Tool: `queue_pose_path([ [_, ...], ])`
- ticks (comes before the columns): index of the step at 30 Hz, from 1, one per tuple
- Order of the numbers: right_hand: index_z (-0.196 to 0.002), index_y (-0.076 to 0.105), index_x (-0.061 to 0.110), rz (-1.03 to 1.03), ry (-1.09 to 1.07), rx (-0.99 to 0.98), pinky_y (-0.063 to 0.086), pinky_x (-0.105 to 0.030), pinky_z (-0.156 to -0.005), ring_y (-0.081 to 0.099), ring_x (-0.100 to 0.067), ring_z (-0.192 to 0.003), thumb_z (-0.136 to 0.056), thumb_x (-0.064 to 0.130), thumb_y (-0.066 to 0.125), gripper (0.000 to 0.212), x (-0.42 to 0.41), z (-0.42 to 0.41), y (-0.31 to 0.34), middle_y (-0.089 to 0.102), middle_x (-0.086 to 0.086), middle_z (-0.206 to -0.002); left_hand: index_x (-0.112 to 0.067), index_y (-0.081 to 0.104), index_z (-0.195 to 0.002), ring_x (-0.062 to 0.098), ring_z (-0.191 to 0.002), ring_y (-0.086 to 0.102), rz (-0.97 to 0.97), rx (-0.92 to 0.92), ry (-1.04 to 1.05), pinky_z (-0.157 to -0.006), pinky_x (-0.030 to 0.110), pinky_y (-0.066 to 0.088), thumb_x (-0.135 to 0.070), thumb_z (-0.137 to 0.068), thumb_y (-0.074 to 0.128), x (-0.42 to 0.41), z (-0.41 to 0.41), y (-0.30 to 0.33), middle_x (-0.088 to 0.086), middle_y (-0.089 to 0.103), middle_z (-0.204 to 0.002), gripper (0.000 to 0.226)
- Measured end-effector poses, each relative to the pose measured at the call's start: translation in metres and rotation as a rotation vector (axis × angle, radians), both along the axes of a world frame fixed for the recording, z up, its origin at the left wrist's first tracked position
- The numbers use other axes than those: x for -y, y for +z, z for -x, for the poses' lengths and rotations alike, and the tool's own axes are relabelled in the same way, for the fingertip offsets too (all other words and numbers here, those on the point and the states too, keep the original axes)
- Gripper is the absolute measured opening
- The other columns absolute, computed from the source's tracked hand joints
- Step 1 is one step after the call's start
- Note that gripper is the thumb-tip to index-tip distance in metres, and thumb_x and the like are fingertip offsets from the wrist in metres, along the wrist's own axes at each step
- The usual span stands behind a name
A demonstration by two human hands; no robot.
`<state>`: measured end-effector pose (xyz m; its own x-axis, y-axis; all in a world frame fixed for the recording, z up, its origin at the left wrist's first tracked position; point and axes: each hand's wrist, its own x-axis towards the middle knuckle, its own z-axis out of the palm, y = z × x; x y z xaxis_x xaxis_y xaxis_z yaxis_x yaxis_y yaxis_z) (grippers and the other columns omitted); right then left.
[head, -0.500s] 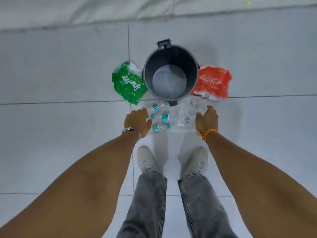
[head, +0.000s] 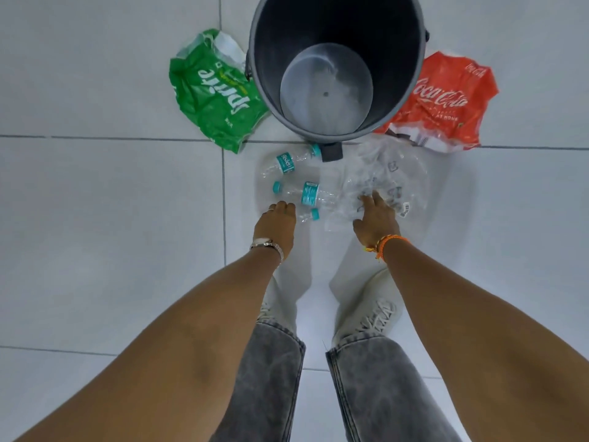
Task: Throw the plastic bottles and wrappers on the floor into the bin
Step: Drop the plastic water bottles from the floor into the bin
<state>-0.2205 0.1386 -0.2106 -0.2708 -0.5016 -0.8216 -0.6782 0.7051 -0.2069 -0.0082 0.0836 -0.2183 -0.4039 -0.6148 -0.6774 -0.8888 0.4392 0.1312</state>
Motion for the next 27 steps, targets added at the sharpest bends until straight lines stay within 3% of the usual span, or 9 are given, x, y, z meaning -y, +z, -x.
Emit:
queue_pose_path([
  [4, -0.154, 0.032, 0.021, -0.009, 0.011, 0.021, 0.033, -0.051, -0.117, 0.029, -0.042, -0.148, -0.086, 0.008, 0.055, 0.074, -0.002, 0.004, -0.013, 0.013, -0.007, -0.169, -0.007, 0.051, -0.129, 0.029, -0.109, 0.059, 0.024, -0.011, 0.009, -0.091, 0.037, 0.053, -0.011, -0.083, 0.07, -0.004, -0.005, -0.008, 0.012, 0.059, -0.121, 0.049],
  [7, -0.153, 0.033, 0.024, -0.04, 0.039, 0.024, 0.037, -0.052, -0.115, 0.028, -0.042, -0.147, -0.084, 0.011, 0.058, 0.075, 0.001, 0.008, -0.011, 0.013, -0.004, -0.169, -0.01, 0.056, -0.12, 0.026, -0.099, 0.062, 0.007, -0.094, 0.078, -0.084, 0.034, 0.055, -0.025, -0.08, 0.069, -0.003, -0.011, 0.007, 0.008, 0.061, -0.112, 0.045],
  [10, -0.145, 0.041, 0.024, -0.022, 0.097, -0.118, 0.05, -0.049, -0.098, 0.032, -0.042, -0.137, -0.075, 0.023, 0.07, 0.076, 0.008, 0.012, 0.0, 0.029, -0.006, -0.157, -0.013, 0.063, -0.11, 0.023, -0.084, 0.063, 0.017, -0.292, 0.138, -0.07, 0.028, 0.053, -0.041, -0.065, 0.067, 0.003, -0.011, 0.046, 0.004, 0.065, -0.101, 0.054],
  [12, -0.142, 0.041, 0.022, 0.02, 0.083, -0.227, 0.054, -0.048, -0.09, 0.037, -0.043, -0.129, -0.065, 0.032, 0.08, 0.087, 0.014, 0.017, 0.008, 0.034, -0.009, -0.149, -0.012, 0.065, -0.106, 0.021, -0.081, 0.062, 0.07, -0.499, 0.164, -0.069, 0.029, 0.054, -0.042, -0.061, 0.068, 0.013, -0.007, 0.083, 0.003, 0.066, -0.096, 0.054],
  [16, -0.146, 0.026, 0.027, 0.003, 0.067, -0.283, 0.045, -0.053, -0.103, 0.03, -0.05, -0.138, -0.054, 0.05, 0.089, 0.114, 0.026, 0.025, 0.011, 0.017, -0.014, -0.16, -0.008, 0.068, -0.103, 0.02, -0.087, 0.054, 0.355, -0.822, 0.217, -0.077, 0.024, 0.04, -0.033, -0.063, 0.073, 0.057, 0.013, 0.156, 0.005, 0.065, -0.094, 0.048],
  [20, -0.153, 0.013, 0.032, -0.027, -0.01, -0.225, 0.043, -0.055, -0.105, 0.018, -0.052, -0.146, -0.05, 0.05, 0.093, 0.131, 0.034, 0.022, 0.004, 0.003, -0.014, -0.163, -0.015, 0.073, -0.1, 0.02, -0.088, 0.057, 0.651, -0.791, 0.296, -0.079, 0.024, 0.032, -0.049, -0.07, 0.077, 0.126, 0.051, 0.179, -0.002, 0.07, -0.09, 0.045],
  [24, -0.153, 0.008, 0.036, -0.056, -0.074, -0.194, 0.047, -0.06, -0.099, 0.018, -0.054, -0.145, -0.051, 0.044, 0.095, 0.134, 0.037, 0.012, 0.004, 0.0, -0.01, -0.165, -0.028, 0.071, -0.11, 0.019, -0.102, 0.056, 0.591, -0.517, 0.292, -0.081, 0.031, 0.037, -0.076, -0.067, 0.063, 0.176, 0.079, 0.161, -0.013, 0.072, -0.095, 0.065],
  [27, -0.15, 0.016, 0.033, -0.023, -0.058, -0.285, 0.051, -0.056, -0.094, 0.03, -0.052, -0.139, -0.058, 0.034, 0.088, 0.117, 0.033, 0.004, 0.02, 0.009, -0.011, -0.163, -0.027, 0.067, -0.116, 0.024, -0.108, 0.055, 0.593, -0.485, 0.318, -0.085, 0.04, 0.044, -0.073, -0.068, 0.062, 0.183, 0.083, 0.144, -0.006, 0.069, -0.107, 0.067],
])
